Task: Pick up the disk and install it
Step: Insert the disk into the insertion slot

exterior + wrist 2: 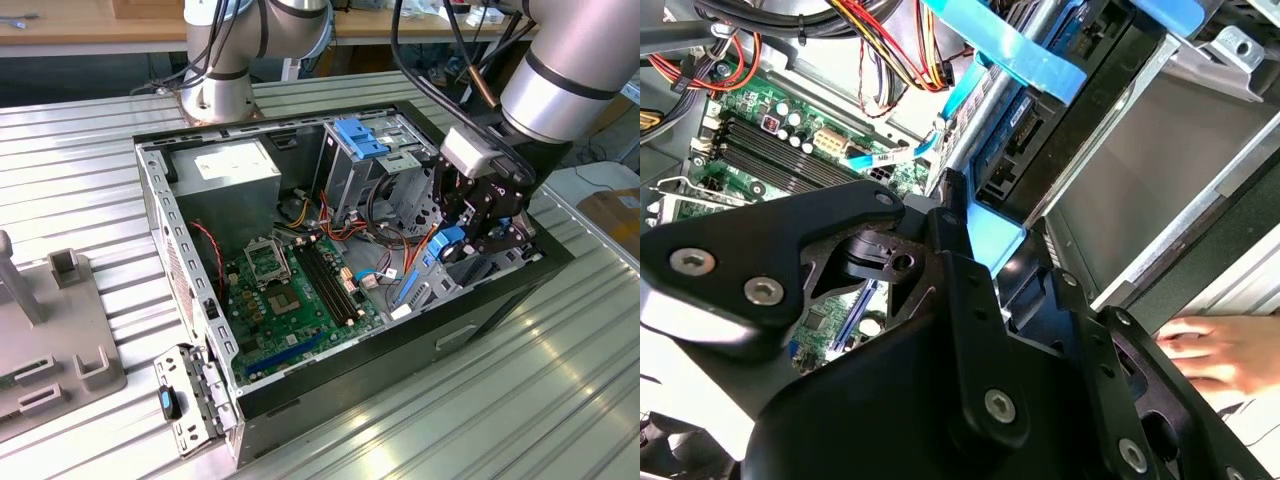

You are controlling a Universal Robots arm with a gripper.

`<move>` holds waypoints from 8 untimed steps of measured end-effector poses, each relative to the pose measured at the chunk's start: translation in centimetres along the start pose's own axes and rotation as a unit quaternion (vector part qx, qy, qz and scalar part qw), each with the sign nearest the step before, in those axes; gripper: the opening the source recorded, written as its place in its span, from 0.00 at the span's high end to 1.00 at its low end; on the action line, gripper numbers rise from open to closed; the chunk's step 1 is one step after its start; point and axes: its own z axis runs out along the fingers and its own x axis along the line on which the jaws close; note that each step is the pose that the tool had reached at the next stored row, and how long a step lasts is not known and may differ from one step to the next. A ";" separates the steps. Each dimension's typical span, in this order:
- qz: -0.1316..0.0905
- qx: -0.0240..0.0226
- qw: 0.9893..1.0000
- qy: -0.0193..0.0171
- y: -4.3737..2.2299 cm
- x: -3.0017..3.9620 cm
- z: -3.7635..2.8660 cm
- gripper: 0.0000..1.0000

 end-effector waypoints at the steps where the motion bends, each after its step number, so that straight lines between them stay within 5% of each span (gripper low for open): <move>1: 0.000 0.000 1.000 0.000 0.00 0.00 0.00 0.63; 6: 0.000 0.000 1.000 0.000 0.00 0.00 -0.09 0.56; 8: 0.000 0.000 1.000 -0.002 -0.01 -0.03 -0.70 0.56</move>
